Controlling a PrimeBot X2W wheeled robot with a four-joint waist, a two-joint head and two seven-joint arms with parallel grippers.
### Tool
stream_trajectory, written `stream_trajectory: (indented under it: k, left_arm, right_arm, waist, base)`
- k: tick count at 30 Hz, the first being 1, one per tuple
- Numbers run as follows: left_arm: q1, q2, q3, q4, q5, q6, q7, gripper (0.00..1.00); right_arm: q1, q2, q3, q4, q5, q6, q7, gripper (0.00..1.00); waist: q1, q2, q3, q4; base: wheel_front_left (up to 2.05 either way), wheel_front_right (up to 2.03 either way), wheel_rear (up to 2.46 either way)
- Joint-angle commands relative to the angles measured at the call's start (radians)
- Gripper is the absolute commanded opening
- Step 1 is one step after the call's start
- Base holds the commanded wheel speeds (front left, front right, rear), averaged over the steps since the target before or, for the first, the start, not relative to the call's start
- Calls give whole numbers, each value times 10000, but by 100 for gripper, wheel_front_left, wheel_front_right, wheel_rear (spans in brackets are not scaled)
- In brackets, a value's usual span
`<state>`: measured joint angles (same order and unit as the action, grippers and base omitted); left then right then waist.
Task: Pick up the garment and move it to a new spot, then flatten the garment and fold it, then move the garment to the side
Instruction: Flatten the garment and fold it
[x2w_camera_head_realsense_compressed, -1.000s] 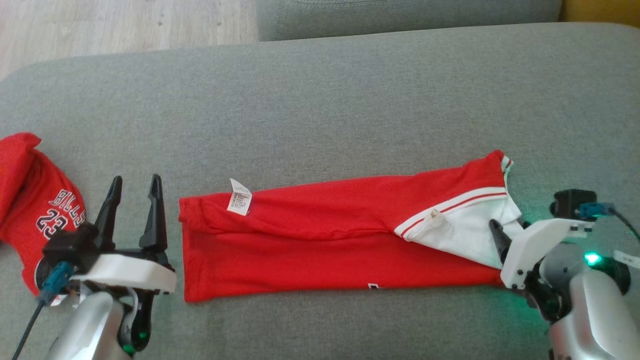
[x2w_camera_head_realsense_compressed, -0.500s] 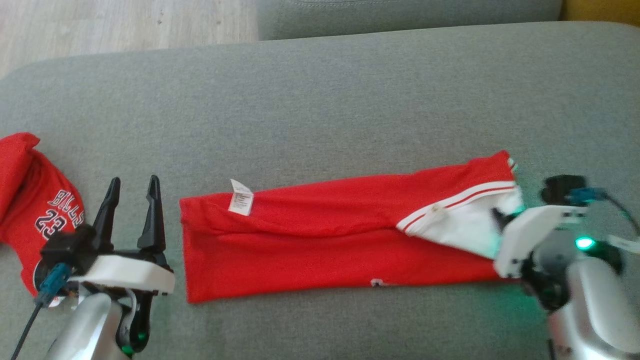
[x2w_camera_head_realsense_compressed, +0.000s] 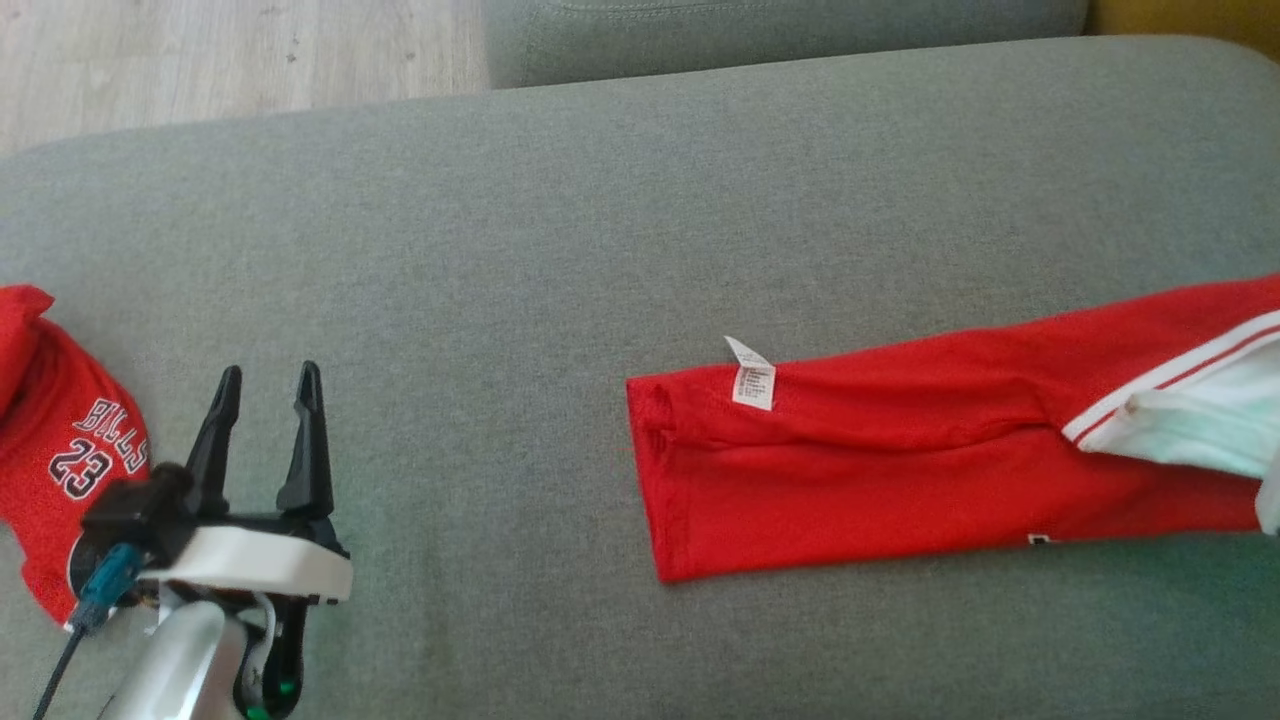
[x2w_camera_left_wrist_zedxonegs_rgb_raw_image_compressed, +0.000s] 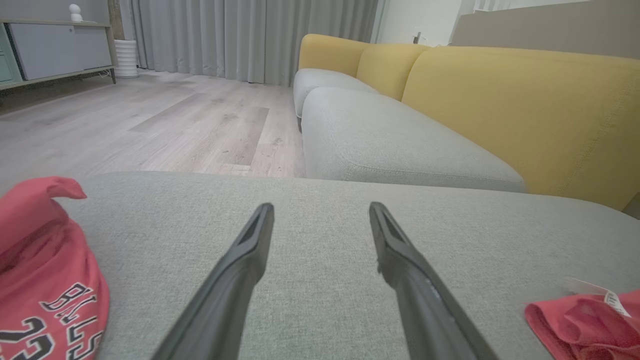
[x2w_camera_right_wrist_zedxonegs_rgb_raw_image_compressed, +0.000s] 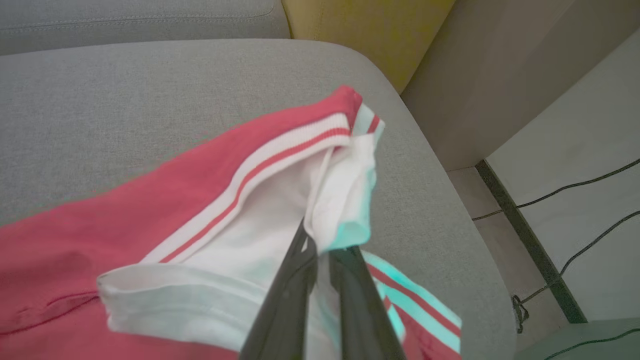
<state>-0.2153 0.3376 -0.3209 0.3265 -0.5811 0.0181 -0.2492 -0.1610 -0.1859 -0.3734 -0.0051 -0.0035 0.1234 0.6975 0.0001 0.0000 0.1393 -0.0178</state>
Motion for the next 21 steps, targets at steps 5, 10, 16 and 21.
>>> stream_trajectory:
  k: [5, 10, 16, 21]
  left_arm:
    - [-351, 304, 231, -332, 205, 33, -106, 100]
    - [-383, 341, 184, -308, 217, 44, -70, 100]
    - [-472, 408, 158, -280, 211, 77, -5, 100]
    - [-542, 402, 98, -224, 188, 56, 16, 100]
  right_arm:
    - [372, -24, 740, -1107, 122, 73, 437, 0]
    - [568, 412, 2162, -1668, 557, 73, 594, 0]
    - [404, 874, 4950, -1933, 1217, 73, 742, 0]
    - [-188, 1210, 6599, -942, 1762, 73, 377, 0]
  waist:
    - [-1, 0, -195, 19]
    - [-1, 0, -265, 0]
    - [-1, 0, -273, 1]
    - [-1, 0, -254, 85]
  base:
    - [0, 0, 0]
    - [0, 0, 0]
    - [0, 0, 0]
    - [0, 0, 0]
